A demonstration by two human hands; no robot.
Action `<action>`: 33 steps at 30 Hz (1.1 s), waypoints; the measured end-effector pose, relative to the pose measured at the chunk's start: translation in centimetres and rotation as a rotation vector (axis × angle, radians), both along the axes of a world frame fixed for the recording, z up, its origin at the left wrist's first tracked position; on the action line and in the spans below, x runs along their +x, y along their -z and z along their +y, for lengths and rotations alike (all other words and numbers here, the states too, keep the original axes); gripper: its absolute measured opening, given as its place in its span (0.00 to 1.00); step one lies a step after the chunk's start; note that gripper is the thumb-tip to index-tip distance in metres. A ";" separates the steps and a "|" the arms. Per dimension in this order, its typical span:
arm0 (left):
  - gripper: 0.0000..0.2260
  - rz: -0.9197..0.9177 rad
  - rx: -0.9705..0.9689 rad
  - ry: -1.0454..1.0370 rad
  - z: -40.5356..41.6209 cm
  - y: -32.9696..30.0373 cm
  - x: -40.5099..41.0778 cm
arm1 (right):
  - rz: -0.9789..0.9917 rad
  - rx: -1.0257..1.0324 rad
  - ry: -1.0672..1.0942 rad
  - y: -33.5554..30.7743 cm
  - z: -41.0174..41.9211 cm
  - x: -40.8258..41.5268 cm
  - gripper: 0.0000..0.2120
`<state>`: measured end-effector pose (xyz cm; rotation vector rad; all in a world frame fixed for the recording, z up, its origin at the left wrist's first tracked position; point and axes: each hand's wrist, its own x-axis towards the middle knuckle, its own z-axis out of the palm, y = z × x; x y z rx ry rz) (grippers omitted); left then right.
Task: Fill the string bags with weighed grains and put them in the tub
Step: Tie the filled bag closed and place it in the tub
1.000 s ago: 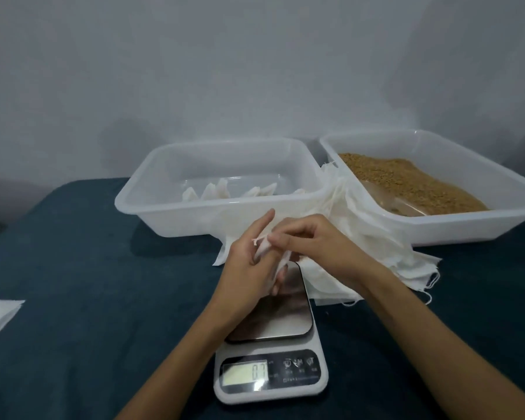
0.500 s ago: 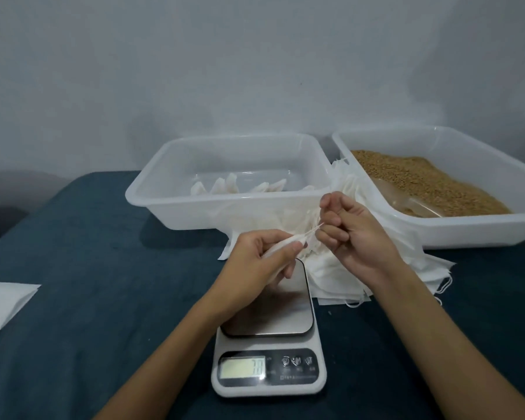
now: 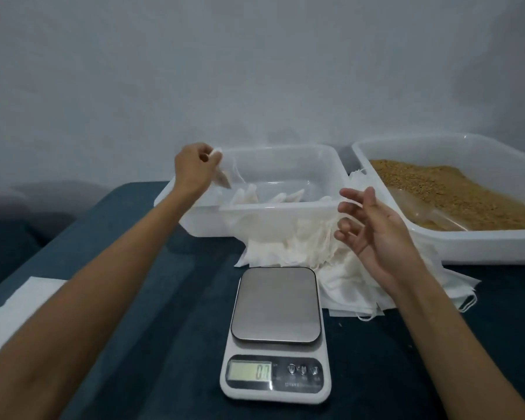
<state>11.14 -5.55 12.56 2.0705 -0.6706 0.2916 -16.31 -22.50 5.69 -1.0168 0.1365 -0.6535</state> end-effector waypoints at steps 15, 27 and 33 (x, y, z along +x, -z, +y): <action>0.05 -0.268 0.153 0.155 -1.0 2.9 -5.8 | 0.000 0.099 -0.005 -0.8 -0.3 -0.4 0.25; 0.13 -0.206 0.559 0.361 -5.1 7.1 -15.9 | -0.063 0.177 -0.004 -1.5 -0.9 -1.4 0.32; 0.11 -0.079 0.394 0.325 -5.3 7.7 -15.0 | -0.041 0.171 -0.007 -1.4 -0.9 -1.2 0.32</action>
